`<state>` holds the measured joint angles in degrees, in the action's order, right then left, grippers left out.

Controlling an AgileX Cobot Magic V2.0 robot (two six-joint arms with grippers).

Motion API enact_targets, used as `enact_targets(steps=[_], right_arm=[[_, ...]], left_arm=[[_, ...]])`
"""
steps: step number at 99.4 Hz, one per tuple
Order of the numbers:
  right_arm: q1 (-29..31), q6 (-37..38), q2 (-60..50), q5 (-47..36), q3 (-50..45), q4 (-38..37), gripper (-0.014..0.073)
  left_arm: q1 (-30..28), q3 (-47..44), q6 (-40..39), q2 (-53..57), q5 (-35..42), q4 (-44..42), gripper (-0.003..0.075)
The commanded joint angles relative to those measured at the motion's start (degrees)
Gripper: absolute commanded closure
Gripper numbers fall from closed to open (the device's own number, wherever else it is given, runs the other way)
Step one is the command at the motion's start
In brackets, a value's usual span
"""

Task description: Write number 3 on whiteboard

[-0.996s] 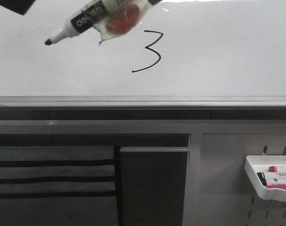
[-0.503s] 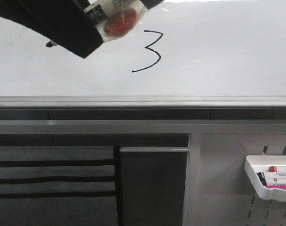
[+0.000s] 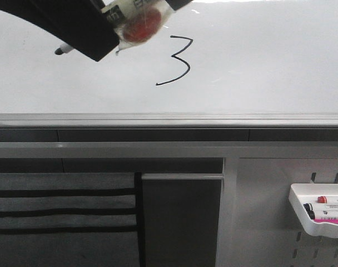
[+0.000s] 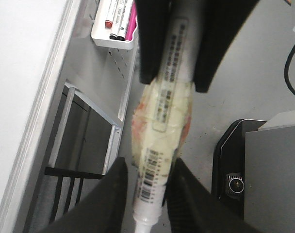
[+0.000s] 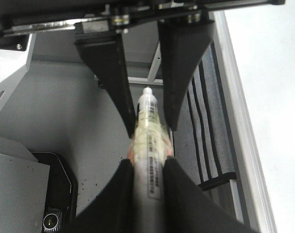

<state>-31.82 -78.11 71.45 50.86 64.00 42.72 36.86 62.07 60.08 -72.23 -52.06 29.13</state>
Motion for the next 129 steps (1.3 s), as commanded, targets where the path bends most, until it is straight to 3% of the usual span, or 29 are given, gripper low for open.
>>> enact_targets(steps=[1,30,75,85,102,117,129], right_arm=[[-0.1,-0.7,-1.1,-1.7,2.0,2.3,0.0545],[-0.1,-0.7,-1.0,0.3,2.0,2.3,0.0545],[-0.1,-0.7,-1.0,0.3,2.0,2.3,0.0536],[-0.1,-0.7,-1.0,0.2,2.0,2.3,0.0462],[0.6,-0.7,-1.1,-2.7,2.0,2.1,0.0257],[6.8,3.3,-5.3,-3.5,2.0,1.7,0.0246],[14.9,10.6,-10.9,-3.5,2.0,0.5,0.0246]], left_arm=[[0.5,1.9,0.1,1.4,1.5,1.9,0.0593],[0.5,1.9,0.1,1.4,1.5,2.0,0.0661],[0.5,1.9,0.1,1.4,1.5,3.4,0.0662],[0.5,1.9,0.1,1.4,1.5,3.4,0.0662],[0.5,1.9,0.1,1.4,2.1,3.1,0.0662],[-1.9,1.9,-0.7,1.7,5.3,3.1,0.0741],[-6.1,1.4,-3.2,2.7,10.4,2.9,0.0741]])
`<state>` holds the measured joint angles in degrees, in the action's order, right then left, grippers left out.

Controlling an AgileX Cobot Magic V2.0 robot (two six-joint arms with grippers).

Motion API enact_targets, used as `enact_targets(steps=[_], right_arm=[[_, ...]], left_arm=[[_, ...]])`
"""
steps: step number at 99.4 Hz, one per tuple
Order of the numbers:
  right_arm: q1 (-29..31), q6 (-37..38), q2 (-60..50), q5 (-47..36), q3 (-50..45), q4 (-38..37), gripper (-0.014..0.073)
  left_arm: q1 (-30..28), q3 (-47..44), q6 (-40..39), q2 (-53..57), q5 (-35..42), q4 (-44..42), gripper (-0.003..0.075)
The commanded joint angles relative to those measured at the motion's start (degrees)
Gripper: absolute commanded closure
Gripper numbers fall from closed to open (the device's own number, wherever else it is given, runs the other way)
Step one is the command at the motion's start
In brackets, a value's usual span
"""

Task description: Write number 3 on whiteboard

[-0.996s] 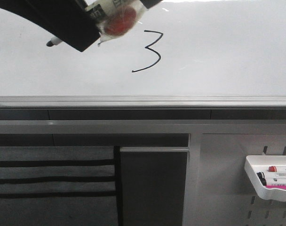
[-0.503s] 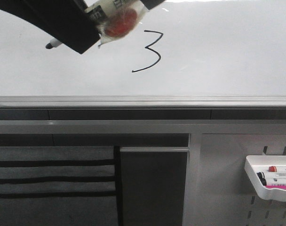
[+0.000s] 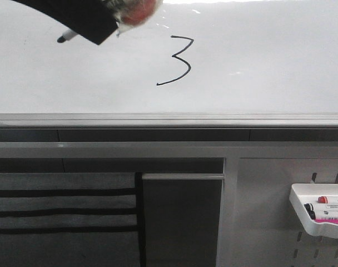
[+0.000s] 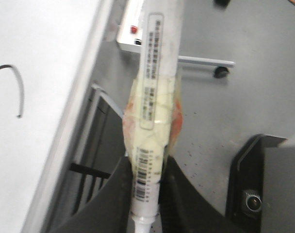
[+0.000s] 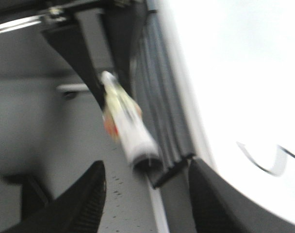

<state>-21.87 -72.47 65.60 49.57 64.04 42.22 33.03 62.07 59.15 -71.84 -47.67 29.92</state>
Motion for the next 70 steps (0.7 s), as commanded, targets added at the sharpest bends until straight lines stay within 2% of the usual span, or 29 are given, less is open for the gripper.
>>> enact_targets(steps=[1,9,19,39,45,70], right_arm=[[5.5,5.2,-5.4,-2.1,2.0,0.8,0.0246],[11.3,7.4,-8.3,-1.4,1.9,0.6,0.0246],[15.7,8.0,-10.2,-0.1,1.9,0.6,0.0246],[17.6,9.8,-10.4,2.0,1.8,0.7,0.0246],[17.6,9.8,-10.4,2.2,1.6,0.7,0.0246],[17.6,9.8,-10.4,1.8,0.1,0.7,0.0246]], left_arm=[[-2.9,1.4,-2.4,2.4,6.3,2.1,0.0741],[-7.3,1.2,-4.4,2.7,9.2,2.1,0.0741],[-13.2,1.2,-9.8,2.6,14.5,2.1,0.0741],[-23.0,-4.0,-18.7,1.9,31.9,3.0,0.0741],[-24.2,-6.0,-18.8,1.3,35.5,4.5,0.0741],[-24.5,-8.5,-18.8,-5.2,41.6,6.9,0.0741]])
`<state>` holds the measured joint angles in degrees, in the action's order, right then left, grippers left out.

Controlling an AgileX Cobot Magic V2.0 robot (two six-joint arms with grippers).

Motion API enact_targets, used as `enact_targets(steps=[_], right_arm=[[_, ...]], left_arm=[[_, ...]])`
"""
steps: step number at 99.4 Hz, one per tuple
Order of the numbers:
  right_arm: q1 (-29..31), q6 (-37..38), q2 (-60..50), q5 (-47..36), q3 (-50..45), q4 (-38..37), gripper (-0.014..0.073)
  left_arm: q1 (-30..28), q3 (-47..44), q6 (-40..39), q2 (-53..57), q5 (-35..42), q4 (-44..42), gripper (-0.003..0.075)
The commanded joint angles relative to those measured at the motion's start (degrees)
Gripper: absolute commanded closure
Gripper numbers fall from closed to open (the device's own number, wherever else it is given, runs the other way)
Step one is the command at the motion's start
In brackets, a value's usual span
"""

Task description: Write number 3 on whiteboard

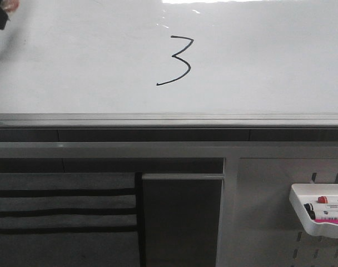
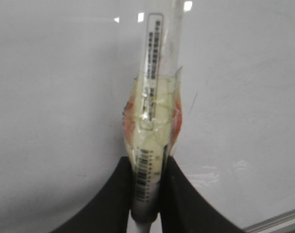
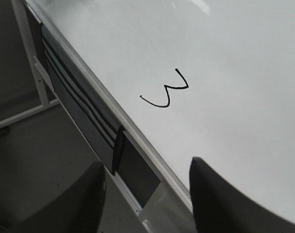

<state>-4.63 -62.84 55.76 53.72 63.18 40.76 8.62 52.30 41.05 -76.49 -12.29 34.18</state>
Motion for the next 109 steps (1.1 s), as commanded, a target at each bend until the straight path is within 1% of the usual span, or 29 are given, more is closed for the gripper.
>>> enact_targets(steps=[1,11,36,43,52,55,57,65,66,67,74,79,83,87,90,95,105,109], right_arm=[[0.4,0.1,-0.6,-2.4,0.8,2.2,0.0246],[0.4,0.1,-0.6,-2.4,0.5,2.2,0.0246],[0.4,0.1,-0.6,-2.4,0.5,2.2,0.0246],[0.4,0.1,-0.6,-2.4,0.5,2.2,0.0246],[0.4,0.1,-0.6,-2.4,0.5,2.2,0.0246],[0.4,0.1,-0.6,-2.4,0.5,2.2,0.0246],[0.4,0.1,-0.6,-2.4,0.5,2.2,0.0246],[0.4,0.9,-0.6,-3.0,0.5,2.2,0.0246],[0.4,1.1,-0.6,-3.0,0.5,2.2,0.0246],[0.4,1.4,-0.6,-3.1,0.5,2.2,0.0246],[0.4,5.3,-0.7,-3.6,0.7,1.5,0.0246],[0.4,8.4,-0.7,-4.0,0.7,0.8,0.0246],[0.4,11.2,-1.1,-4.8,0.7,-0.3,0.0246],[0.4,15.8,-1.7,-5.5,0.7,-2.5,0.0246],[0.4,17.4,-2.0,-5.7,0.7,-4.2,0.0246],[0.4,21.5,-2.7,-5.8,0.7,-7.1,0.0246],[0.4,33.7,-4.0,-5.8,0.7,-13.3,0.0246],[0.4,38.3,-4.8,-5.8,0.1,-16.4,0.0246]], left_arm=[[-0.1,1.3,-0.7,-0.8,6.5,3.1,0.0741],[-0.1,1.3,-0.7,-3.5,7.5,5.0,0.0741],[0.0,1.3,-0.7,-4.9,5.7,5.5,0.0739],[0.0,1.3,-0.7,-4.9,4.8,5.5,0.0717],[0.0,1.3,-0.7,-4.9,4.3,5.5,0.0613],[0.0,1.3,-0.7,-4.9,4.3,5.5,0.0558],[0.0,1.3,-0.7,-4.9,4.3,5.5,0.0534],[-0.2,1.3,-0.7,-4.2,4.1,5.1,0.0377],[-0.2,1.3,-0.7,-4.2,4.1,5.1,0.0377],[-0.4,1.3,-0.7,-4.0,4.0,4.8,0.0356],[-1.7,1.4,-0.7,-2.3,2.6,4.2,0.0283],[-2.9,1.4,-0.7,-0.7,1.3,4.0,0.0265],[-4.0,1.4,-0.7,0.9,-0.4,3.1,0.0265],[-5.2,1.4,-0.7,2.8,-3.4,1.3,0.0265],[-5.9,1.4,-0.7,4.2,-4.9,0.3,0.0265],[-7.0,1.4,-0.7,6.7,-9.4,-1.1,0.0265],[-8.2,1.4,-1.2,12.4,-16.8,-3.7,0.0266],[-8.3,1.4,-3.5,15.0,-18.8,-5.9,0.0273]])
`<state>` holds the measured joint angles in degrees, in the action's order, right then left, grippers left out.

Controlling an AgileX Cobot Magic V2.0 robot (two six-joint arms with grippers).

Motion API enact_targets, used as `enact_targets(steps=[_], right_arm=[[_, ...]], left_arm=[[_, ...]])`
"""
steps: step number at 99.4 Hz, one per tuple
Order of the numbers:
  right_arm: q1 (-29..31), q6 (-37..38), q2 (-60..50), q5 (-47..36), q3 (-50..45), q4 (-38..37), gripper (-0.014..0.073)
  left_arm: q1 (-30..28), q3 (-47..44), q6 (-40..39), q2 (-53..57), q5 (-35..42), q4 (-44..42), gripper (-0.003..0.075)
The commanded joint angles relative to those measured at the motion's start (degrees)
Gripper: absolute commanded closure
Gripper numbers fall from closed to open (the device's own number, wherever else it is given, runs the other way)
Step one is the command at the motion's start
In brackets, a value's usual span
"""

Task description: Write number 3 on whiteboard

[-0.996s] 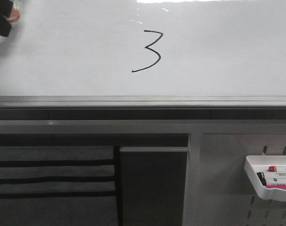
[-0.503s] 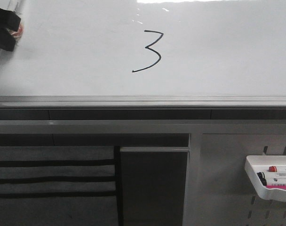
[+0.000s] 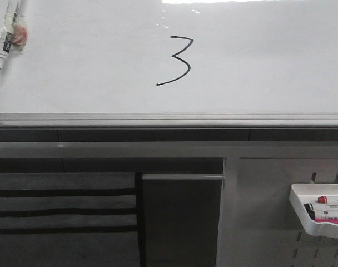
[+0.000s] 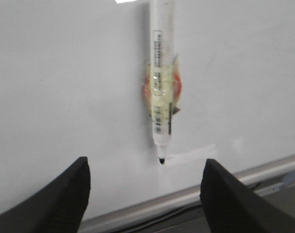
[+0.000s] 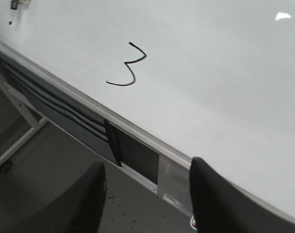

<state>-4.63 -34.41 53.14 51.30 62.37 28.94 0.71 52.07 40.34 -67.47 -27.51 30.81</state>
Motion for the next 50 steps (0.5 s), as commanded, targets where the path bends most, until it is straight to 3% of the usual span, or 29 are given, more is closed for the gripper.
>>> enact_targets(steps=[1,8,17,37,44,50], right_arm=[[0.4,11.6,-2.3,-3.4,0.8,-5.6,0.0246],[0.4,18.1,-3.9,-4.2,-1.1,-9.3,0.0247],[0.4,20.8,-6.9,-8.0,-5.4,-10.2,0.025],[0.4,20.4,-16.2,-22.6,-18.5,-10.0,0.0253],[0.4,20.0,-19.6,-26.6,-22.6,-10.0,0.0306],[0.4,18.7,-22.1,-29.2,-25.6,-10.0,0.0402]], left_arm=[[-0.4,1.7,-3.2,6.4,-3.8,-2.9,0.0275],[-0.4,1.5,-7.9,10.7,-5.7,-7.5,0.0318],[-0.5,-0.4,-11.8,16.5,-5.6,-12.2,0.0391],[-0.5,-10.0,-12.3,28.5,4.5,-8.0,0.0489],[-0.5,-14.1,-12.3,32.0,9.0,-6.1,0.0503],[-0.5,-18.0,-12.3,34.5,13.9,-5.1,0.0512]])
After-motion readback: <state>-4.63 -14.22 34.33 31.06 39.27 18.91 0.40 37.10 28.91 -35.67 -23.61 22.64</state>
